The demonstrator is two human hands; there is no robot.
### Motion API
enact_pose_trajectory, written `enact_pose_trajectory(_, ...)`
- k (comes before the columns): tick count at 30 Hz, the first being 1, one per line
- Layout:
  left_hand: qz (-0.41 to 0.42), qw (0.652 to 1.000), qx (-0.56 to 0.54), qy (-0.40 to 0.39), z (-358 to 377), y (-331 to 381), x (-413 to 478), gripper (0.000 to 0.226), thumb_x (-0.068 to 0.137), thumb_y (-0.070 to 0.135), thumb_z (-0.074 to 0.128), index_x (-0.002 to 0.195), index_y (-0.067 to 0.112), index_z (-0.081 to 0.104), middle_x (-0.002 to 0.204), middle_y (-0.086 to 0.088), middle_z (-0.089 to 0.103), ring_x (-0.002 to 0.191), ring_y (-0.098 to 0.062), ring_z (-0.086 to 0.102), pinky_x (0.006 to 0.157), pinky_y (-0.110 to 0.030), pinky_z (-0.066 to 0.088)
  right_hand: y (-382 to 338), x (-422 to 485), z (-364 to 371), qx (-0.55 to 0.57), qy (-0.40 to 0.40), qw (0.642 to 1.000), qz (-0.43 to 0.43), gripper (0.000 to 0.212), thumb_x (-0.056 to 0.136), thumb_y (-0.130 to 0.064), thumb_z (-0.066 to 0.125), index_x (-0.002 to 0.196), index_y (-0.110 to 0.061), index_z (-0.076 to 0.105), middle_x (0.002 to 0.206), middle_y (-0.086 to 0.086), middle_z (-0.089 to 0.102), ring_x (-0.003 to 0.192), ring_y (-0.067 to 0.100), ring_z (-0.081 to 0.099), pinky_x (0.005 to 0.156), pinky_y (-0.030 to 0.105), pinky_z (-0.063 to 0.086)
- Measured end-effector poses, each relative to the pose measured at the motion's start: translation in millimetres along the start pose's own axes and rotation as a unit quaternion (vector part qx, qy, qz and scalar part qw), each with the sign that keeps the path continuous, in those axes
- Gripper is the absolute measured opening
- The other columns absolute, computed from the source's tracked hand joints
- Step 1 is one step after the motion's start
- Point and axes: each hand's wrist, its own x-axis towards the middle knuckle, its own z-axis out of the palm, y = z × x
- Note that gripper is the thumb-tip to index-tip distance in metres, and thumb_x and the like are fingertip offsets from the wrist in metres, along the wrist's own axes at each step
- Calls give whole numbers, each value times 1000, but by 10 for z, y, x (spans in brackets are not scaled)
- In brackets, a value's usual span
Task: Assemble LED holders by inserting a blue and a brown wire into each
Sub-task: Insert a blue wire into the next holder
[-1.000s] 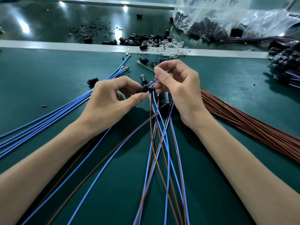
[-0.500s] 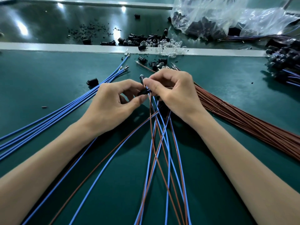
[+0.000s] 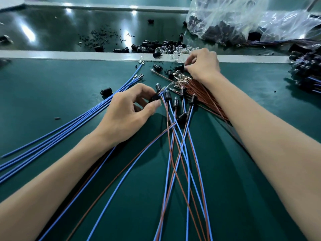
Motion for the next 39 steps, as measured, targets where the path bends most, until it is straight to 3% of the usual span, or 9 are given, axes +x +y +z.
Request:
enact_pose_trajectory(3, 15, 1000, -10, -4, -5, 17, 0, 22, 89, 16, 63, 97, 35, 57, 82, 9, 70, 64, -10, 64, 65, -21, 51, -47, -43, -8, -12, 9, 1000, -9, 18, 87, -12, 57, 100, -21, 67, 113, 7, 65, 106, 24, 59, 89, 34, 49)
enact_pose_trajectory(7, 11, 1000, -18, -14, -14, 9, -2, 29, 92, 10, 57, 104, 36, 55, 85, 12, 70, 65, -10, 64, 70, -32, 56, -230, -310, -167, 68, 61, 992, -88, 12, 95, -16, 55, 102, -12, 63, 109, 8, 60, 99, 20, 56, 89, 29, 46)
enact_pose_trajectory(11, 6, 1000, -20, -17, -1, 15, 1, 24, 86, 13, 54, 96, 35, 53, 83, 16, 68, 70, -5, 63, 72, -31, 54, -355, -854, -203, 142, -33, 977, -159, 5, 90, -20, 63, 90, -16, 62, 81, -4, 57, 72, 5, 51, 64, 6, 37)
enact_pose_trajectory(14, 16, 1000, 13, -17, 1, 32, 0, 19, 83, 20, 54, 93, 36, 52, 86, 14, 65, 84, -9, 63, 80, -24, 49, -278, -1054, -153, 172, -69, 968, -167, 8, 90, -12, 61, 97, -14, 65, 78, -7, 61, 69, 3, 55, 66, 2, 38)
enact_pose_trajectory(18, 33, 999, 17, 0, 5, 54, -3, 7, 87, 27, 59, 91, 30, 54, 81, 11, 61, 75, -9, 59, 73, -21, 47, -155, -1191, -108, 232, -52, 954, -180, 20, 88, -6, 64, 105, -15, 70, 84, -8, 64, 68, -2, 56, 71, 6, 41)
enact_pose_trajectory(23, 53, 998, 40, 14, 2, 29, 2, 5, 92, 22, 59, 91, 17, 56, 74, 5, 60, 70, -25, 60, 71, -42, 51, -181, -1290, -71, 284, -48, 930, -226, 19, 82, -6, 72, 102, -7, 72, 85, 3, 65, 70, 9, 61, 68, 12, 46)
enact_pose_trajectory(29, 41, 999, 20, 24, -10, 12, 6, 12, 91, 18, 62, 84, 24, 55, 73, 6, 62, 58, -4, 55, 59, -15, 45, -199, -1296, -36, 324, -24, 923, -206, 8, 83, -13, 73, 88, -7, 73, 82, 7, 66, 72, 19, 63, 70, 30, 52)
enact_pose_trajectory(32, 36, 999, -8, 32, -10, 20, 3, 16, 90, 16, 63, 83, 28, 55, 69, 5, 60, 54, -2, 54, 57, -11, 42, -197, -1291, -21, 345, -38, 918, -189, 3, 84, -11, 72, 84, -12, 69, 77, 4, 66, 67, 17, 64, 68, 28, 53)
enact_pose_trajectory(39, 38, 998, -29, 42, -6, 29, 0, 14, 86, 20, 64, 84, 31, 55, 73, 8, 60, 56, -1, 53, 57, -12, 45, -171, -1253, 9, 359, -73, 917, -160, 12, 87, -12, 69, 85, -22, 63, 78, 2, 69, 71, 18, 67, 77, 41, 56)
